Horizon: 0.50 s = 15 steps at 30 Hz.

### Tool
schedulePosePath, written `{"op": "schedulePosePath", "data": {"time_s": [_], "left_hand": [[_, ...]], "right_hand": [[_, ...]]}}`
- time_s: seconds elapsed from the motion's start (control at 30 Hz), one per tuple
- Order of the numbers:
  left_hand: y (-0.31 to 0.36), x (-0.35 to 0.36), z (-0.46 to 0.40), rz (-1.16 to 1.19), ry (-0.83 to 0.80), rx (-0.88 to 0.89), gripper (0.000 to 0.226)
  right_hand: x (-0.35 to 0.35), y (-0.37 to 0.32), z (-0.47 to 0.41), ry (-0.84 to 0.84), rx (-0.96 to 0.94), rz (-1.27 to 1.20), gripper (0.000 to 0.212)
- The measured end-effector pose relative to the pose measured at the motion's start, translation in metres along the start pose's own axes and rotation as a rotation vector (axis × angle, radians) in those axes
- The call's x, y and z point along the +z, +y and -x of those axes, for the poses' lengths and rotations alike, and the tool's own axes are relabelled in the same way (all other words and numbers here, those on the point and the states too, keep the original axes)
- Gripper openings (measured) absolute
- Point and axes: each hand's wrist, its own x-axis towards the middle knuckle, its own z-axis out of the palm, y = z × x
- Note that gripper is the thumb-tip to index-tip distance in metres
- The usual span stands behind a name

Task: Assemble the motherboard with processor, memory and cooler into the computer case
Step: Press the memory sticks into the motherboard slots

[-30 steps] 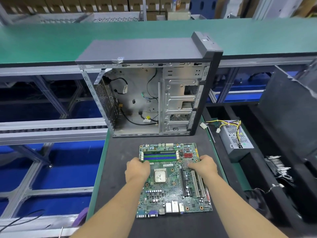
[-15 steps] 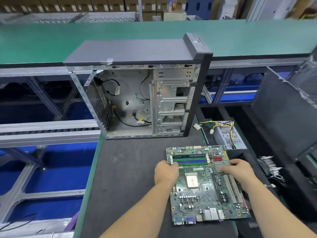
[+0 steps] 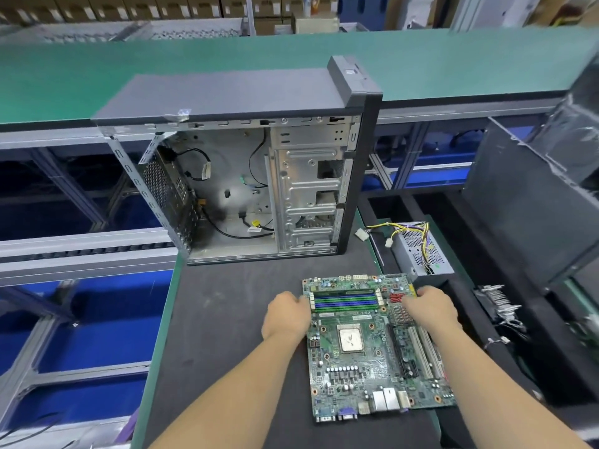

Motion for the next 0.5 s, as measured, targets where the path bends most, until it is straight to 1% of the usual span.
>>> {"op": "schedulePosePath", "data": {"time_s": [0.03,0.1,0.17,0.23,0.27,0.33,0.4,0.47,0.5], "left_hand": [[0.001,-0.010,-0.006,0.034,0.071,0.007,0.029],[0.002,-0.034,-0.020,0.125,0.247,0.012,0.028],[0.003,-0.065,-0.036,0.231,0.422,0.011,0.026],[0.001,-0.095,-0.052,0.288,0.553,0.031,0.025],[-0.002,-0.109,-0.058,0.282,0.583,0.049,0.026],[-0.009,-0.128,-0.068,0.247,0.575,0.074,0.028],[-0.016,-0.131,-0.073,0.262,0.515,0.088,0.032],[-0.023,-0.119,-0.072,0.314,0.407,0.085,0.040],[-0.025,-0.108,-0.069,0.325,0.336,0.073,0.043]], "right_hand": [[-0.001,-0.013,0.004,0.036,-0.056,0.002,0.051],[0.000,-0.043,0.008,0.065,-0.227,-0.103,0.057],[0.000,-0.079,0.012,0.070,-0.375,-0.211,0.058],[0.000,-0.113,0.015,0.069,-0.455,-0.273,0.057],[0.000,-0.127,0.016,0.066,-0.478,-0.289,0.056],[0.001,-0.144,0.014,0.084,-0.494,-0.289,0.048],[0.003,-0.145,0.010,0.143,-0.445,-0.273,0.036],[0.005,-0.130,0.005,0.193,-0.352,-0.213,0.028],[0.007,-0.119,0.003,0.203,-0.303,-0.161,0.030]]}}
